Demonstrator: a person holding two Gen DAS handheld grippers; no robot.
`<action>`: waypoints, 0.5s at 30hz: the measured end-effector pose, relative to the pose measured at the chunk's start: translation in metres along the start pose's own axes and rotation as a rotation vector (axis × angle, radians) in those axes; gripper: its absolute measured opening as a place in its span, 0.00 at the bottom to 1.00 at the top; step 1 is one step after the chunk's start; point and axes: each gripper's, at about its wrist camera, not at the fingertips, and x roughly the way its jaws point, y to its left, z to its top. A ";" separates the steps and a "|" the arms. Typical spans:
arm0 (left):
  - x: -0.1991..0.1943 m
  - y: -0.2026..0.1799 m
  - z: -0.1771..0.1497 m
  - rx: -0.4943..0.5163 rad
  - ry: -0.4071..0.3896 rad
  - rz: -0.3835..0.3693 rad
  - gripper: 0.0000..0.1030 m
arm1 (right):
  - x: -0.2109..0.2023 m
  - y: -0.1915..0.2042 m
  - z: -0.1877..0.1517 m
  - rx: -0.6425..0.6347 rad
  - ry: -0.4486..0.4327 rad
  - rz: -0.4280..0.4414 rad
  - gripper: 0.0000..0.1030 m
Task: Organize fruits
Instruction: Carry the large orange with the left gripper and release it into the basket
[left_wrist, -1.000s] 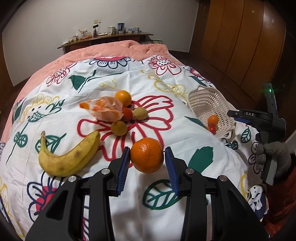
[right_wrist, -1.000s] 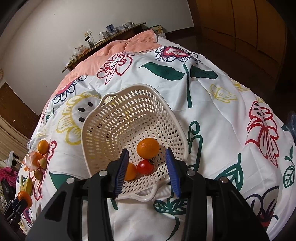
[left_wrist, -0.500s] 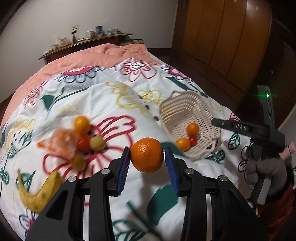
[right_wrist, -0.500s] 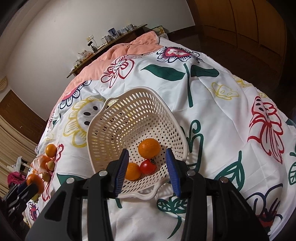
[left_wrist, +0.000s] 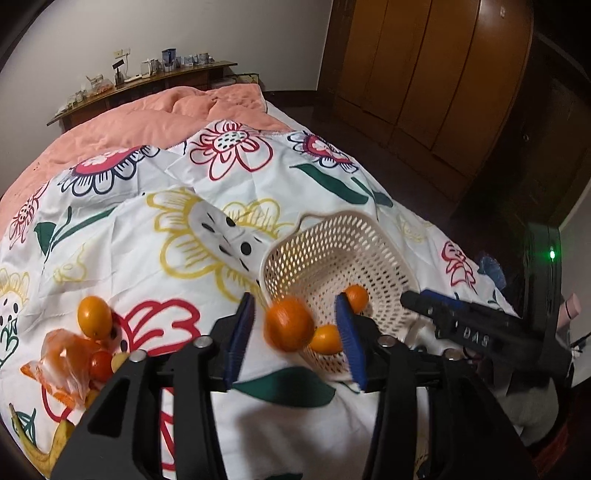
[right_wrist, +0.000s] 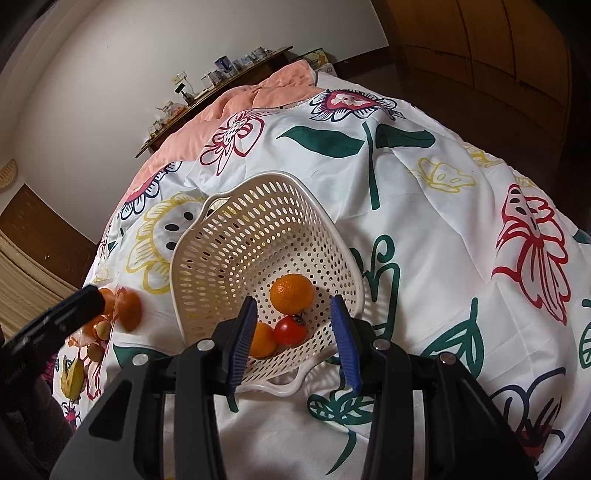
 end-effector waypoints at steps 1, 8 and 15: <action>-0.001 0.001 0.001 -0.002 -0.008 0.003 0.54 | 0.001 0.000 0.000 0.000 0.002 0.002 0.41; -0.001 0.014 -0.001 -0.038 -0.003 0.027 0.57 | 0.001 0.003 -0.001 -0.002 0.001 0.004 0.41; -0.007 0.019 -0.004 -0.057 -0.008 0.036 0.75 | 0.000 0.010 -0.002 -0.014 0.002 0.009 0.41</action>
